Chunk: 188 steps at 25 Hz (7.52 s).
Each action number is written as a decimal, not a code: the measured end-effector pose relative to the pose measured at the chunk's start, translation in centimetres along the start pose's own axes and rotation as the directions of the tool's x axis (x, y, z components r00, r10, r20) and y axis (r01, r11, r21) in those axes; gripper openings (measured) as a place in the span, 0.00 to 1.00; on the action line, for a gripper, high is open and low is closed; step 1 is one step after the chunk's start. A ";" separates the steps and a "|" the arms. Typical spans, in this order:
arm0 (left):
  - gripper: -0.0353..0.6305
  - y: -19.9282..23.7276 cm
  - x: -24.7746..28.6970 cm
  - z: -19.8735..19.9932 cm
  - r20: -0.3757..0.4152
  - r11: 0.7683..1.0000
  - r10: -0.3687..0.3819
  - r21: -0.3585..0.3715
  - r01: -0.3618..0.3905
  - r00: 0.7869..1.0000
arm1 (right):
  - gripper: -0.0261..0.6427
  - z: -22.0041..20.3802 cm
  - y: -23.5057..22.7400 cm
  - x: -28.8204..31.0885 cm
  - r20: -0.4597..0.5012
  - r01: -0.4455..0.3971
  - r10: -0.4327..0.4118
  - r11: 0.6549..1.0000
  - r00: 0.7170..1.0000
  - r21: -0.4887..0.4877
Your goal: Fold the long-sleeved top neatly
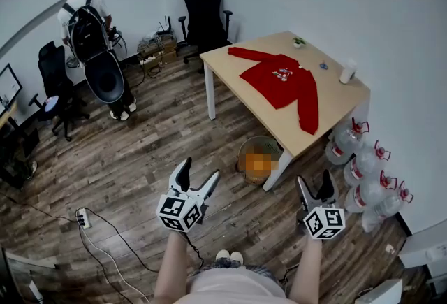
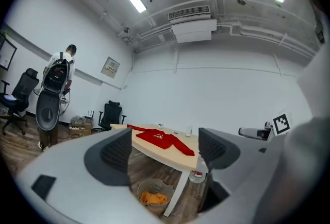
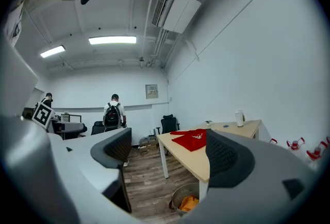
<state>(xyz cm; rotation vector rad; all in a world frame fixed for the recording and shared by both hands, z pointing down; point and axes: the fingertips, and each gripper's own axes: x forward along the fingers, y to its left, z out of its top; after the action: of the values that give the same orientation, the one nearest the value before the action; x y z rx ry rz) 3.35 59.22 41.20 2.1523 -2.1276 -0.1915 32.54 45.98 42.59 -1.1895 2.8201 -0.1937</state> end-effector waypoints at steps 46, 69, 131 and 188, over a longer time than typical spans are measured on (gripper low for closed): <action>0.71 18.6 27.2 -1.5 -0.085 0.997 -0.069 0.030 0.072 0.994 | 0.78 -4.5 -6.5 30.9 -0.058 0.072 -0.070 0.997 0.996 0.038; 0.71 23.5 58.0 0.2 -0.179 0.950 -0.303 0.023 0.312 0.936 | 0.76 -2.5 -18.7 49.1 -0.070 0.323 -0.317 0.942 0.946 0.093; 0.71 -12.5 72.9 -22.2 -0.590 0.289 -0.799 -0.206 0.935 0.117 | 0.60 -16.7 -30.0 30.7 -0.426 0.966 -0.878 0.133 0.218 0.220; 0.71 1.8 87.1 -16.0 -0.552 0.651 -0.670 -0.114 0.750 0.497 | 0.08 -2.9 -40.9 52.5 -0.279 0.785 -0.736 0.601 0.617 0.151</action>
<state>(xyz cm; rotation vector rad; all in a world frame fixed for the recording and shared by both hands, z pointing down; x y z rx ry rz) 5.10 -28.11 56.17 2.6157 -0.8549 0.4981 24.54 -19.73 50.33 -2.3276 2.0724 -0.7309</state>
